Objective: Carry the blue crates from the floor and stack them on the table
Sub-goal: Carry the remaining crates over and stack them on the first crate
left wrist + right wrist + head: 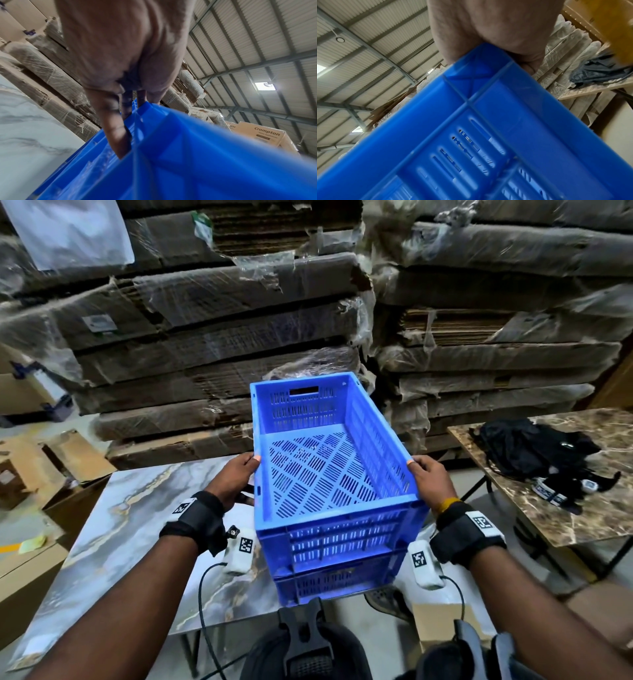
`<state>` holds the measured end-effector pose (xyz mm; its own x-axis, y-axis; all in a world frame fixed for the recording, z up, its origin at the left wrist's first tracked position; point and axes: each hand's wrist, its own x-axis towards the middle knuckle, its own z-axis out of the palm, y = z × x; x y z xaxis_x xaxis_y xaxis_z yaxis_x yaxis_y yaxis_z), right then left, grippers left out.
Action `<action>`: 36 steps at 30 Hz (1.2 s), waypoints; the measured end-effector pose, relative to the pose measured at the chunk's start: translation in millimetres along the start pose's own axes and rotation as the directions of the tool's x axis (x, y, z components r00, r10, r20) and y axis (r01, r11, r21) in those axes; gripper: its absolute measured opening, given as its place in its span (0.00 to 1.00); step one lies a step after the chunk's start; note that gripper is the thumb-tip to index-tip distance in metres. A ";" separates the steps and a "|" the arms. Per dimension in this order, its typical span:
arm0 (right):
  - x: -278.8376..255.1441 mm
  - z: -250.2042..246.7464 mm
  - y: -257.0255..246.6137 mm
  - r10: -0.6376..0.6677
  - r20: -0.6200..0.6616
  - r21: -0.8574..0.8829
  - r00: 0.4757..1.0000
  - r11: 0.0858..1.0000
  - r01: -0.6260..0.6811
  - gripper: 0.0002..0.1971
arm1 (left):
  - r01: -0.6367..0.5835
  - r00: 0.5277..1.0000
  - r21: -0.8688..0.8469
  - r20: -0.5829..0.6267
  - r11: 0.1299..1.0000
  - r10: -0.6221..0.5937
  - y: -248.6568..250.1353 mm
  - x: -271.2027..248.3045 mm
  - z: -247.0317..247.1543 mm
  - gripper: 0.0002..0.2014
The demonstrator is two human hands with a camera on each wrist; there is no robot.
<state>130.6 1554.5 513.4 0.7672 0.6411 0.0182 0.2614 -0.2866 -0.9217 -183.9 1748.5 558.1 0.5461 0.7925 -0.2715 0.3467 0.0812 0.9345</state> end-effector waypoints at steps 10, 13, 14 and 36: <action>0.2 0.7 -0.7 0.009 -0.014 -0.070 1.000 0.997 -0.010 0.12 | -0.005 1.000 0.029 0.000 1.000 0.005 5.5 -3.2 0.4 0.15; 1.0 0.7 0.8 0.010 -0.022 -0.075 1.000 0.997 -0.012 0.11 | -0.006 1.000 0.048 -0.013 0.999 0.006 4.7 -3.8 2.3 0.15; 1.0 1.2 1.4 0.007 -0.027 -0.078 1.000 0.997 -0.009 0.11 | -0.007 1.000 0.050 -0.018 0.999 0.008 4.1 -3.7 2.7 0.15; -67.8 9.2 1.5 -0.003 -0.173 -0.233 0.985 0.972 -0.038 0.27 | -0.190 0.981 0.407 0.105 0.893 0.161 -8.1 -1.1 -22.2 0.21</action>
<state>73.6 1517.2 507.3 0.8562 0.5090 0.0883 0.3615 -0.4682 -0.8063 -204.2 1760.3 556.0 0.6718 0.7273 -0.1401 0.5165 -0.3245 0.7924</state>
